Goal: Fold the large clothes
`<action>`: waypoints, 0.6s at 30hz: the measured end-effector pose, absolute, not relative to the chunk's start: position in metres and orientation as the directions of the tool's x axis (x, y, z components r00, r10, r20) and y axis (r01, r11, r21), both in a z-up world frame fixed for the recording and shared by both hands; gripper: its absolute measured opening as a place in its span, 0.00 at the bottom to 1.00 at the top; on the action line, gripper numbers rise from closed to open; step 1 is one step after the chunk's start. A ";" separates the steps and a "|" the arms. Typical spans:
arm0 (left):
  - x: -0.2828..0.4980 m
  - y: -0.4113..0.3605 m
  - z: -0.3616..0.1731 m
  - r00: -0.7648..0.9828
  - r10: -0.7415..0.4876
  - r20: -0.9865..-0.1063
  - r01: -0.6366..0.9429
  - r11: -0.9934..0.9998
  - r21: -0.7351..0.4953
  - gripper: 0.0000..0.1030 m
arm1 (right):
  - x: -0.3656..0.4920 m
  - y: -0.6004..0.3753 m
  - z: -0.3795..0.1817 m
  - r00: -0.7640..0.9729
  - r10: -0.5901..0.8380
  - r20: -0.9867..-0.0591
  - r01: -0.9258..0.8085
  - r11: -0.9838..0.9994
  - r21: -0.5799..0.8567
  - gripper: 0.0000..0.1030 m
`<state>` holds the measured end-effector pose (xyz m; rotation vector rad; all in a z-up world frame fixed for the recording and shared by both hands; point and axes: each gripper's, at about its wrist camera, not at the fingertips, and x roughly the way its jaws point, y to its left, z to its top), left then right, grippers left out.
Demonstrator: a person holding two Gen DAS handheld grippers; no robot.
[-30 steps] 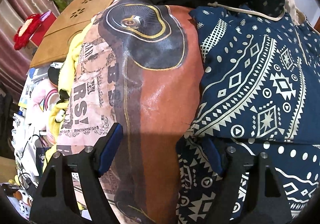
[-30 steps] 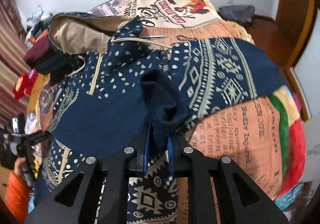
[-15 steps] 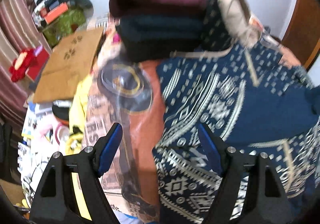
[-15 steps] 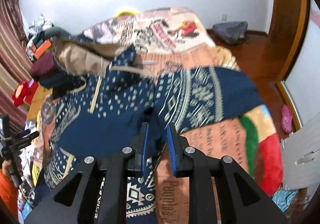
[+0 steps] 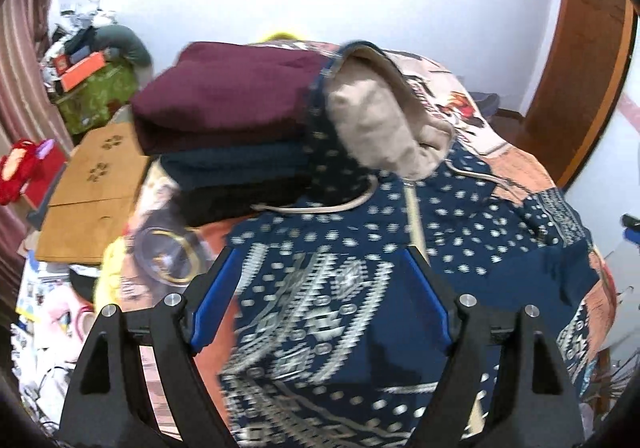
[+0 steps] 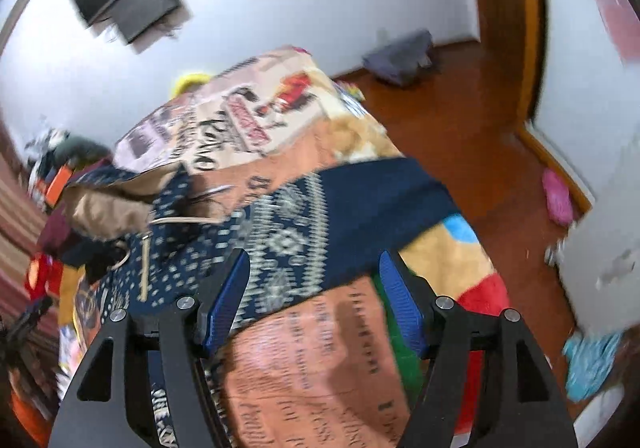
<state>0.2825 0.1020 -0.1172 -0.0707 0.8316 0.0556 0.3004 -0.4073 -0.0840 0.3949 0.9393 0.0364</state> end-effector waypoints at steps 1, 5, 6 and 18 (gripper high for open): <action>0.287 0.097 -0.120 0.667 0.012 -0.745 -0.069 0.997 -0.046 0.78 | 0.304 -0.412 -0.091 0.585 0.208 -0.784 0.157 0.919 0.361 0.62; 0.302 0.075 -0.140 0.635 -0.012 -0.773 -0.036 0.998 -0.046 0.78 | 0.322 -0.438 -0.129 0.535 0.235 -0.812 0.256 0.870 0.421 0.62; 0.305 0.071 -0.145 0.628 -0.017 -0.778 -0.030 0.999 -0.045 0.78 | 0.327 -0.443 -0.138 0.524 0.240 -0.817 0.275 0.861 0.429 0.62; 0.323 0.066 -0.188 0.546 -0.026 -0.838 -0.034 0.998 -0.053 0.78 | 0.375 -0.466 -0.183 0.513 0.228 -0.827 0.386 0.800 0.460 0.61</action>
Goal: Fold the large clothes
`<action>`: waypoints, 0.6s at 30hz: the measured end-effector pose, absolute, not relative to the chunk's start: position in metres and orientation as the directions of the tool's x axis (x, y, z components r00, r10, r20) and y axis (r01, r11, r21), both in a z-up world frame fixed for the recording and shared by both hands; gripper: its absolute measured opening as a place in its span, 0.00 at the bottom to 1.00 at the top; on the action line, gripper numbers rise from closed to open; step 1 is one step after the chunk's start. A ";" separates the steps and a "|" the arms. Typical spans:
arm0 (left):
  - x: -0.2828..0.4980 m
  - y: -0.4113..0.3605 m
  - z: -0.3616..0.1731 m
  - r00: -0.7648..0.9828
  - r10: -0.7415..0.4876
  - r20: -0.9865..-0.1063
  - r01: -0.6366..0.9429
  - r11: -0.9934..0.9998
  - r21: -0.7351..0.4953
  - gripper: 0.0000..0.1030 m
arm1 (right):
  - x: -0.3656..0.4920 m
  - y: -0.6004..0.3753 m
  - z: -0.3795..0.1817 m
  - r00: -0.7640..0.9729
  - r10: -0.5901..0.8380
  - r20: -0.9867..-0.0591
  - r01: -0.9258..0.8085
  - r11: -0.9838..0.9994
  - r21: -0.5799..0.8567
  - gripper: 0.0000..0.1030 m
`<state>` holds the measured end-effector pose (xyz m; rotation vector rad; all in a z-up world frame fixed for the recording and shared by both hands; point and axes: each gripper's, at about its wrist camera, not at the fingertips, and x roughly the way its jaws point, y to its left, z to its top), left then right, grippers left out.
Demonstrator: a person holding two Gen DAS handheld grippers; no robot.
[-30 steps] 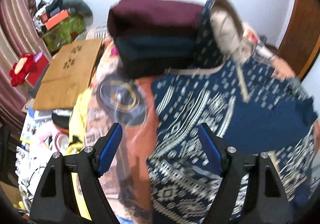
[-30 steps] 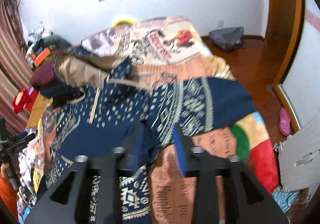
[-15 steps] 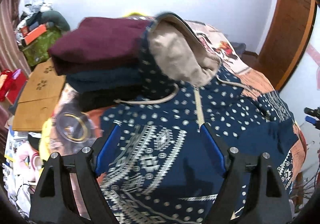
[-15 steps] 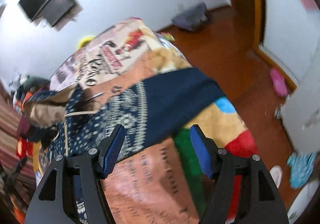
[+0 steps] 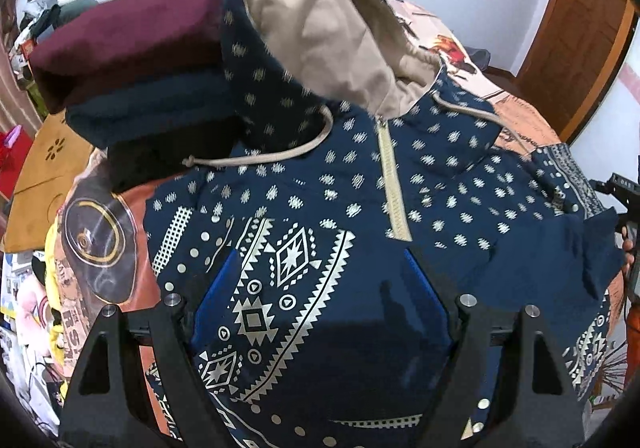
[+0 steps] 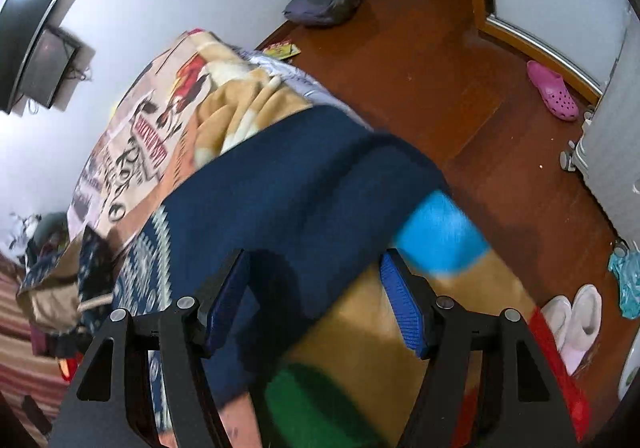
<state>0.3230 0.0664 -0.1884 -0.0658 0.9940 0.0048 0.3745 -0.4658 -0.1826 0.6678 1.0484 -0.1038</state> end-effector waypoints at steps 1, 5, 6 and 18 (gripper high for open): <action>0.323 0.067 -0.190 0.543 -0.023 -0.840 -0.037 0.998 -0.052 0.78 | 0.378 -0.467 -0.183 0.512 0.212 -0.832 0.398 0.800 0.449 0.56; 0.321 0.071 -0.195 0.532 -0.016 -0.846 -0.047 0.998 -0.048 0.78 | 0.385 -0.472 -0.183 0.509 0.158 -0.846 0.435 0.801 0.411 0.21; 0.321 0.071 -0.196 0.531 -0.014 -0.847 -0.049 0.998 -0.047 0.78 | 0.386 -0.472 -0.182 0.511 0.158 -0.845 0.431 0.803 0.411 0.14; 0.303 0.076 -0.175 0.577 -0.006 -0.817 -0.048 0.998 -0.042 0.78 | 0.353 -0.426 -0.060 0.700 0.129 -0.702 0.179 0.920 0.348 0.06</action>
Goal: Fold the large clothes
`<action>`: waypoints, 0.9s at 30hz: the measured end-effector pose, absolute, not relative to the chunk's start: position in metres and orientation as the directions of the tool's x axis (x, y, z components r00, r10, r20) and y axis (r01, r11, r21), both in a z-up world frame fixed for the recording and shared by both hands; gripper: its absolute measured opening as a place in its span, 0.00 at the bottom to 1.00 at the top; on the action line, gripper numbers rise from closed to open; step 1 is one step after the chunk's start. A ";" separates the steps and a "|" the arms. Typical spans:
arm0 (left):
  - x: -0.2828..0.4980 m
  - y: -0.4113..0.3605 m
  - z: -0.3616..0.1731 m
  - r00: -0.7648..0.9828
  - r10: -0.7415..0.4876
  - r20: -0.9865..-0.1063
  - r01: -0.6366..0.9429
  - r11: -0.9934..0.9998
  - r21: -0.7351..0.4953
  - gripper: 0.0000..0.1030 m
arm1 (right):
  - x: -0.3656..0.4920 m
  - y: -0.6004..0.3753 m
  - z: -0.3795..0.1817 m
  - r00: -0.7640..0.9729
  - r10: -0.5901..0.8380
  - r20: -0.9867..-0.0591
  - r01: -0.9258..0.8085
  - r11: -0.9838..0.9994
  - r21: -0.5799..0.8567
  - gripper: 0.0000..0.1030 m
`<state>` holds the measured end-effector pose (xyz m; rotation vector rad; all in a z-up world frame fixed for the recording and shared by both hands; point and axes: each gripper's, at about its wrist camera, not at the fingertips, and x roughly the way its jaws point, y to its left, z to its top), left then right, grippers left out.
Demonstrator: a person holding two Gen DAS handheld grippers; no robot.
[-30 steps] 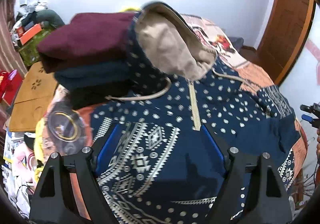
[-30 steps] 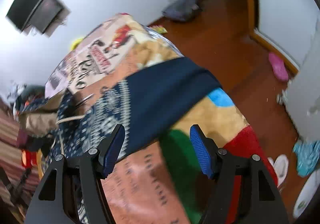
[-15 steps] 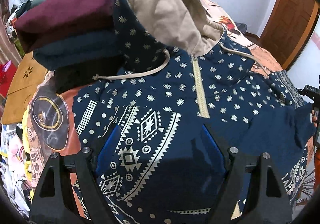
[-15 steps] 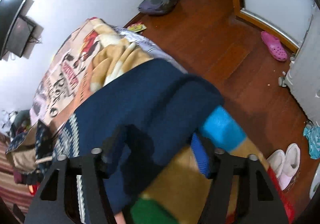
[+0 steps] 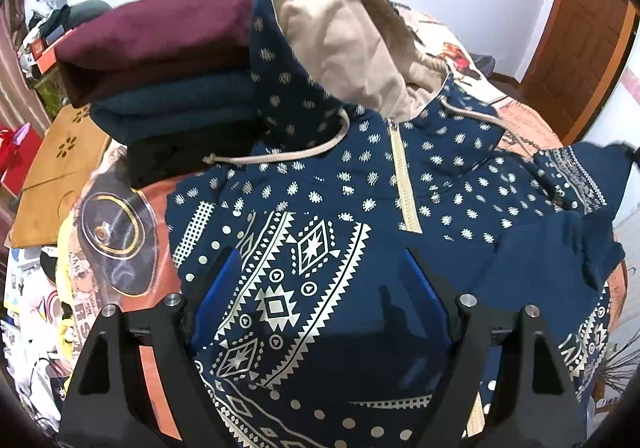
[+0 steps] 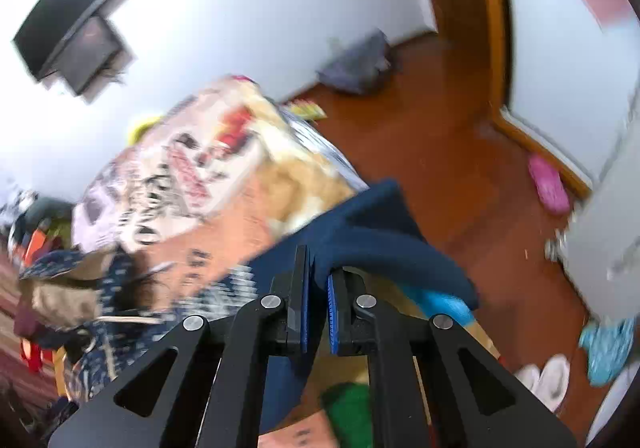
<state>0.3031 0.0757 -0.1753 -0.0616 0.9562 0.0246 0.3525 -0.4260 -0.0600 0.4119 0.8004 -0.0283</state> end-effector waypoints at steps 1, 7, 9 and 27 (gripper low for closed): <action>0.300 0.076 -0.172 0.584 -0.007 -0.812 -0.046 0.998 -0.042 0.78 | 0.349 -0.417 -0.047 0.717 0.158 -0.679 0.130 0.927 0.352 0.06; 0.287 0.078 -0.161 0.607 -0.015 -0.794 -0.042 0.998 -0.050 0.78 | 0.328 -0.349 0.000 0.739 0.293 -0.607 -0.084 0.933 0.349 0.06; 0.281 0.079 -0.158 0.614 -0.016 -0.789 -0.040 0.998 -0.052 0.78 | 0.323 -0.328 0.003 0.724 0.332 -0.604 -0.138 0.928 0.345 0.06; 0.253 0.089 -0.170 0.581 -0.021 -0.814 -0.032 0.998 -0.049 0.78 | 0.288 -0.211 -0.108 0.350 0.413 -0.841 -0.323 0.896 0.305 0.09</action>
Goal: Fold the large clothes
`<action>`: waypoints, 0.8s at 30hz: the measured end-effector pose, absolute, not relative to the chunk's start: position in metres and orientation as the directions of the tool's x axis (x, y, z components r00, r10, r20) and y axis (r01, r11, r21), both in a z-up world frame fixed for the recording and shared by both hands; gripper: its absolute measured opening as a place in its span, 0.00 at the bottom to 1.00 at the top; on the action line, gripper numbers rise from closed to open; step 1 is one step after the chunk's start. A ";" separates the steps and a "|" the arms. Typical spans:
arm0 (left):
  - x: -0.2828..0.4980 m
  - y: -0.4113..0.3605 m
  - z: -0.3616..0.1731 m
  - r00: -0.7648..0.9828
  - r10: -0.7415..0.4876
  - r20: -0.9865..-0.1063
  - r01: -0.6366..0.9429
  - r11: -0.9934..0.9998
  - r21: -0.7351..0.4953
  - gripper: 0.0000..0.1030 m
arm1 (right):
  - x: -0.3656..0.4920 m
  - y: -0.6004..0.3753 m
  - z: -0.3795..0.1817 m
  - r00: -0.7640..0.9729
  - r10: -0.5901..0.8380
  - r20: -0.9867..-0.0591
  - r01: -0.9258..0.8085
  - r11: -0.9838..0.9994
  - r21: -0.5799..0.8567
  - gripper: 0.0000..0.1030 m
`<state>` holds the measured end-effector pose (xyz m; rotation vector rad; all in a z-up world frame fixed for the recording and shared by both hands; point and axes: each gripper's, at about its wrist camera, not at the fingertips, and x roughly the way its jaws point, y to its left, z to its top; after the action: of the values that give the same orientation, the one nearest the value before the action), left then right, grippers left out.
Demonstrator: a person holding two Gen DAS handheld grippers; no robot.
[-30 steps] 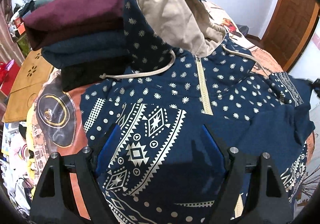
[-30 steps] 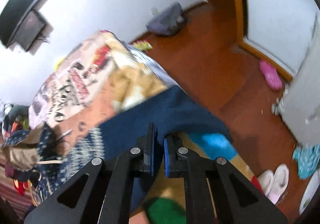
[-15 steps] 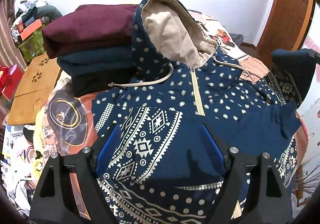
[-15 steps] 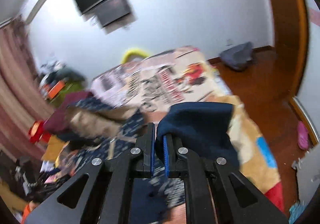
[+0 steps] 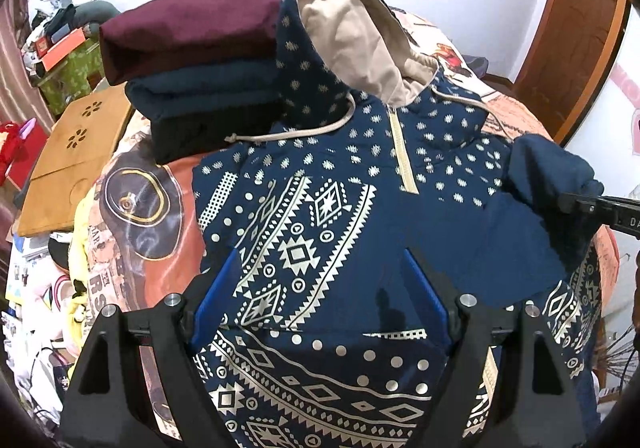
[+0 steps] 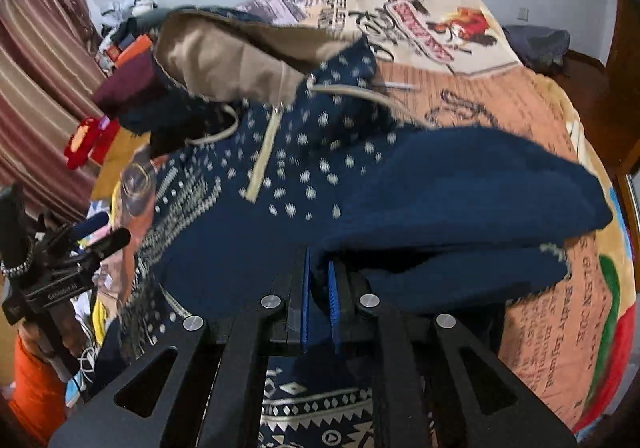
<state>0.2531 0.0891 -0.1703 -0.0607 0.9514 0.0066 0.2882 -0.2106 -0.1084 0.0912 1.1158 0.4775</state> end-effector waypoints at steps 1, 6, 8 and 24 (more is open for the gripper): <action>0.253 0.087 -0.171 0.579 -0.023 -0.815 -0.028 0.998 -0.048 0.78 | 0.287 -0.210 -0.107 0.341 0.414 -0.844 -0.323 0.895 0.308 0.09; 0.255 0.077 -0.173 0.575 -0.032 -0.817 -0.010 0.999 -0.046 0.78 | 0.280 -0.219 -0.093 0.320 0.439 -0.840 -0.329 0.883 0.336 0.13; 0.257 0.072 -0.172 0.576 -0.034 -0.817 0.001 0.999 -0.042 0.78 | 0.277 -0.227 -0.084 0.336 0.447 -0.829 -0.321 0.882 0.346 0.18; 0.270 0.046 -0.174 0.570 -0.069 -0.819 0.053 0.997 -0.048 0.78 | 0.313 -0.343 -0.081 0.522 0.353 -0.776 0.067 0.890 0.451 0.58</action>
<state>0.2701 0.0465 -0.1742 -0.0186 0.9618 -0.0714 0.3134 -0.3425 -0.0809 0.4610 1.0157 0.1788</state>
